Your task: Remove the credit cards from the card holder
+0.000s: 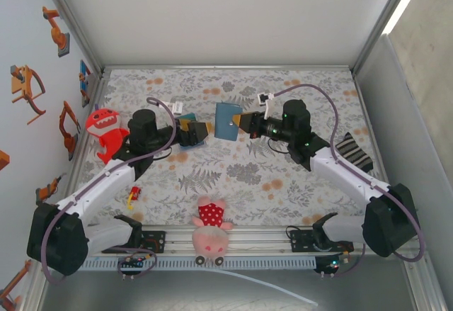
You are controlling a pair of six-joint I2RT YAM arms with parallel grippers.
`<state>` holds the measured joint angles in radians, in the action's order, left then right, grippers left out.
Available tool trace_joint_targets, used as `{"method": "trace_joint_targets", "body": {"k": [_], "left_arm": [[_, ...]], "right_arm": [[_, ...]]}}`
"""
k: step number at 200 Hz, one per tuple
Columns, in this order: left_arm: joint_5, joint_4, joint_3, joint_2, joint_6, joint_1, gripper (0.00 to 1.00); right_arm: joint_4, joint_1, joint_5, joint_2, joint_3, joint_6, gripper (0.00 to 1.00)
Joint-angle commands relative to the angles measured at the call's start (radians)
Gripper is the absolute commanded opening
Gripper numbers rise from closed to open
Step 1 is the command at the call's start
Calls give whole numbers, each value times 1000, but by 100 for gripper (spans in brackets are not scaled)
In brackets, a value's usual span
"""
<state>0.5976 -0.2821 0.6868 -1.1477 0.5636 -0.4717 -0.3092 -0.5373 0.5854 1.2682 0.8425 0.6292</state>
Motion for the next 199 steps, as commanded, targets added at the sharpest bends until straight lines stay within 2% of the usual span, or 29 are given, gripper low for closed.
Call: {"method": "trace_joint_targets", "body": {"k": [1, 35, 54, 83, 102, 125, 167, 199], "left_arm": [[34, -56, -4, -20, 14, -35, 99], [98, -169, 7, -76, 40, -74, 98], [131, -265, 7, -112, 87, -75, 94], [190, -421, 0, -169, 177, -75, 83], [219, -477, -7, -195, 213, -74, 73], [237, -485, -12, -208, 229, -76, 61], [252, -456, -19, -189, 220, -74, 60], [251, -396, -19, -170, 186, -75, 41]], "right_arm": [[-74, 10, 27, -2, 10, 51, 0], [-82, 11, 98, 10, 31, 98, 0], [-85, 11, 119, 6, 32, 110, 0], [-94, 13, 140, 1, 29, 127, 0], [-98, 17, 142, -8, 22, 128, 0], [-107, 25, 143, -18, 17, 133, 0], [-117, 38, 147, -15, 16, 137, 0], [-142, 42, 154, -3, 12, 151, 0]]}}
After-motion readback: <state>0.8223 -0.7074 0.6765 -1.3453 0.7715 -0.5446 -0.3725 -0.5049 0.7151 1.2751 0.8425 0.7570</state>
